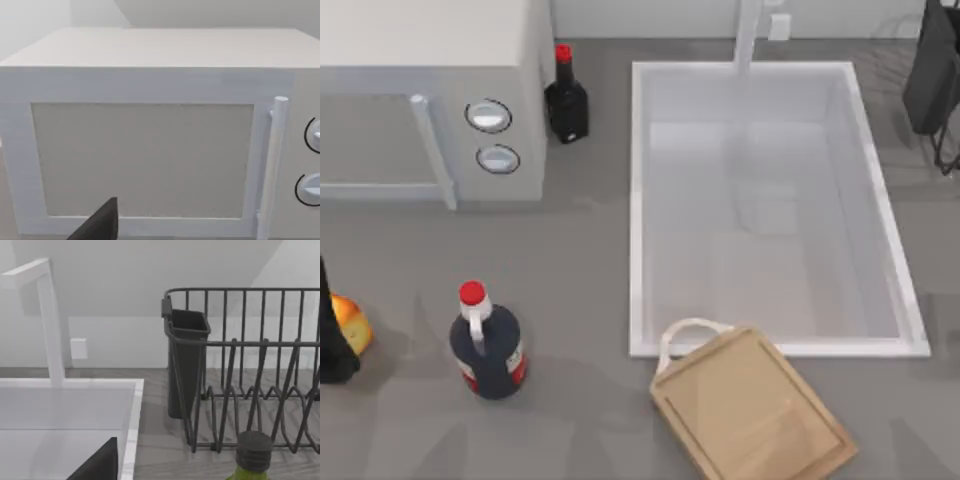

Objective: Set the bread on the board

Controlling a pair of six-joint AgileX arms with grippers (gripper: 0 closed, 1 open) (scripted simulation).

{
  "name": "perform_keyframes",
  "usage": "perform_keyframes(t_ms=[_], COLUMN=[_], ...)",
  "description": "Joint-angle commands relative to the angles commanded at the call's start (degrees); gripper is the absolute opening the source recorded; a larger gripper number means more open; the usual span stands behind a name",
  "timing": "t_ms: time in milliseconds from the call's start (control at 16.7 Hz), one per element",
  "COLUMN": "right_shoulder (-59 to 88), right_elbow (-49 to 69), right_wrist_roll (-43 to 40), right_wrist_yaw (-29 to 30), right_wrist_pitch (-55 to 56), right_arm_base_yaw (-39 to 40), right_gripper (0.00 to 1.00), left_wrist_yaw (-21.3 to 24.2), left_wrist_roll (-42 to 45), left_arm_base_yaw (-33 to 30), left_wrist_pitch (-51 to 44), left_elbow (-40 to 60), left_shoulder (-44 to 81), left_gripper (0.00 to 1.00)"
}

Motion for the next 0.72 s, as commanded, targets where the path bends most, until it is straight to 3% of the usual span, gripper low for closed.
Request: perform_keyframes(t_ms=[360,720], right_shoulder=[0.00,0.00], right_elbow=[0.00,0.00], right_wrist_roll=[0.00,0.00], right_wrist_yaw=[0.00,0.00], right_wrist_pitch=[0.00,0.00], right_arm_base_yaw=[0.00,0.00], right_gripper=[1.00,1.00], left_wrist_yaw=[0.40,1.34], left_wrist_roll=[2.50,11.40], left_arm_base_yaw=[-0.13,0.26], left_wrist_pitch=[-4.04,-19.29], left_elbow=[5.19,23.11], left_shoulder=[6.12,31.54], left_gripper=[1.00,1.00])
